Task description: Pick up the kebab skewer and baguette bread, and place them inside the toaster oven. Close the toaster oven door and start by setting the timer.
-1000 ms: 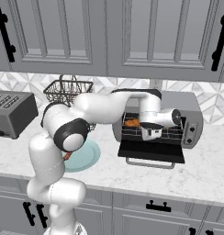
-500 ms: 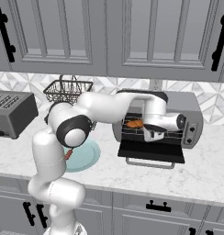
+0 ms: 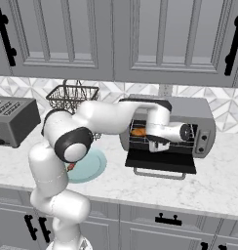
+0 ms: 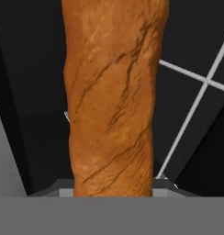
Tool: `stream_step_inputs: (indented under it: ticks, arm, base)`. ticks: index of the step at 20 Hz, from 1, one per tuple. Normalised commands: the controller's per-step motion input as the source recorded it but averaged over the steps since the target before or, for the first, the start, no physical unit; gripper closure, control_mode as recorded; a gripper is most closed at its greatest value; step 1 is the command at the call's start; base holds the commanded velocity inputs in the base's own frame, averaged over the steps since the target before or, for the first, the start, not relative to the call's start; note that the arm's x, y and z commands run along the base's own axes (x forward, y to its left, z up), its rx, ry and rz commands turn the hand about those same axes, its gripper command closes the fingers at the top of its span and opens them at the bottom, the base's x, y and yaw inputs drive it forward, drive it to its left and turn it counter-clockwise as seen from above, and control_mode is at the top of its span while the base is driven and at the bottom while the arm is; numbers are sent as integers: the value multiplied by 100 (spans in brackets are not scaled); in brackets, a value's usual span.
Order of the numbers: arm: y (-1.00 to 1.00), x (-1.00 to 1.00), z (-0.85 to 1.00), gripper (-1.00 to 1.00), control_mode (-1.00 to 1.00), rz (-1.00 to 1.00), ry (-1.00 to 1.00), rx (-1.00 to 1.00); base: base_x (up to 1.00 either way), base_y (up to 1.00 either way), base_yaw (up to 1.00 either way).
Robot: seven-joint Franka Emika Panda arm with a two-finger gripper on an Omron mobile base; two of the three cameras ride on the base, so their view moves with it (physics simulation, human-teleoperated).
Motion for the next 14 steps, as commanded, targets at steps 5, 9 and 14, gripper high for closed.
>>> stream_step_inputs:
  ticks: [5, 9, 14]
  arm:
    - [6, -10, -15, -100, -100, -11, 0, -7]
    - [0, -14, -12, -100, -100, -9, 0, -6]
    - [0, -49, -23, -100, -100, -8, 0, -6]
  base:
    - [0, 0, 0]
    - [0, 0, 0]
    - [0, 0, 0]
